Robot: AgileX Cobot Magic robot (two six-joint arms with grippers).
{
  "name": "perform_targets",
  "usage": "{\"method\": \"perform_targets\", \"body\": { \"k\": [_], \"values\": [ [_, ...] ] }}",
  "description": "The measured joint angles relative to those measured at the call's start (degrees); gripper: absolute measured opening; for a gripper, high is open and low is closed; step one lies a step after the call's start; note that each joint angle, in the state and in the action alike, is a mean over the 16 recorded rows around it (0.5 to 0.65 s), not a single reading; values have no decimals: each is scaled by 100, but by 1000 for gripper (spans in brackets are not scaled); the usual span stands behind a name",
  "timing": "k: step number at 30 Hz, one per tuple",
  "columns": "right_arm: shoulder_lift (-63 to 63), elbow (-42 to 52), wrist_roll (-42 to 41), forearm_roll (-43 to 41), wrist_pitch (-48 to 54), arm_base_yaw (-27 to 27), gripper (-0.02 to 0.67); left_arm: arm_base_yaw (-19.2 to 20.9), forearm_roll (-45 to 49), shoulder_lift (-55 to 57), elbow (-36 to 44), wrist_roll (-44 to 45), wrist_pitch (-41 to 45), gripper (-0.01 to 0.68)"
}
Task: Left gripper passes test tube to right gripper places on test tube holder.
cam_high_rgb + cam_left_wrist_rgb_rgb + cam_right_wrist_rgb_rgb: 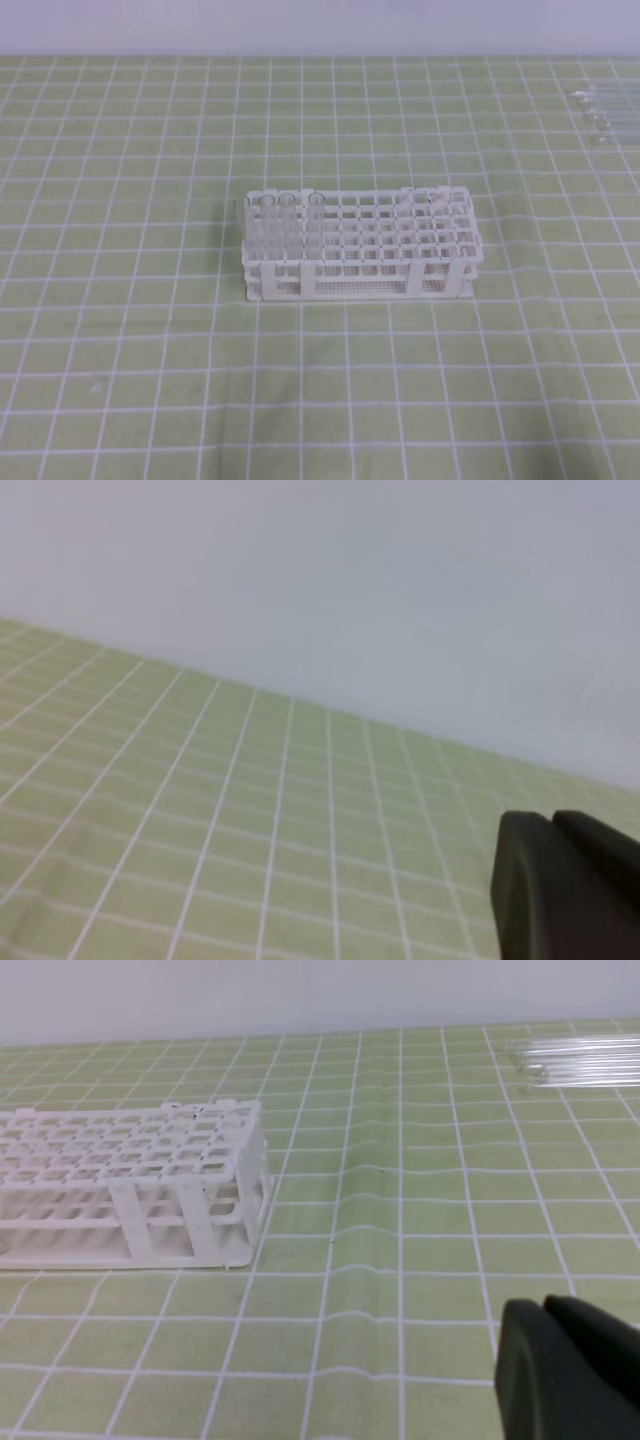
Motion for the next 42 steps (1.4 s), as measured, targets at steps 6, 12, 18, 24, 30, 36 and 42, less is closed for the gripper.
{"method": "perform_targets", "body": {
  "k": [6, 12, 18, 24, 30, 36, 42],
  "values": [
    [0, 0, 0, 0, 0, 0, -2, 0, -913, 2, 0, 1122, 493, 0],
    [0, 0, 0, 0, 0, 0, -2, -1, -1903, -19, 7, 2282, 1068, 0],
    [0, 0, 0, 0, 0, 0, -2, -2, -2331, -30, 11, 2707, 1478, 0],
    [0, 0, 0, 0, 0, 0, -2, -2, -2354, -41, 11, 2709, 1545, 0],
    [0, 0, 0, 0, 0, 0, -2, -3, -2351, -51, 14, 2710, 1540, 0],
    [0, 0, 0, 0, 0, 0, -2, -4, -2345, -62, 18, 2711, 1537, 0],
    [0, 0, 0, 0, 0, 0, -2, -5, -2338, -84, 21, 2711, 1540, 0]
  ]
}}
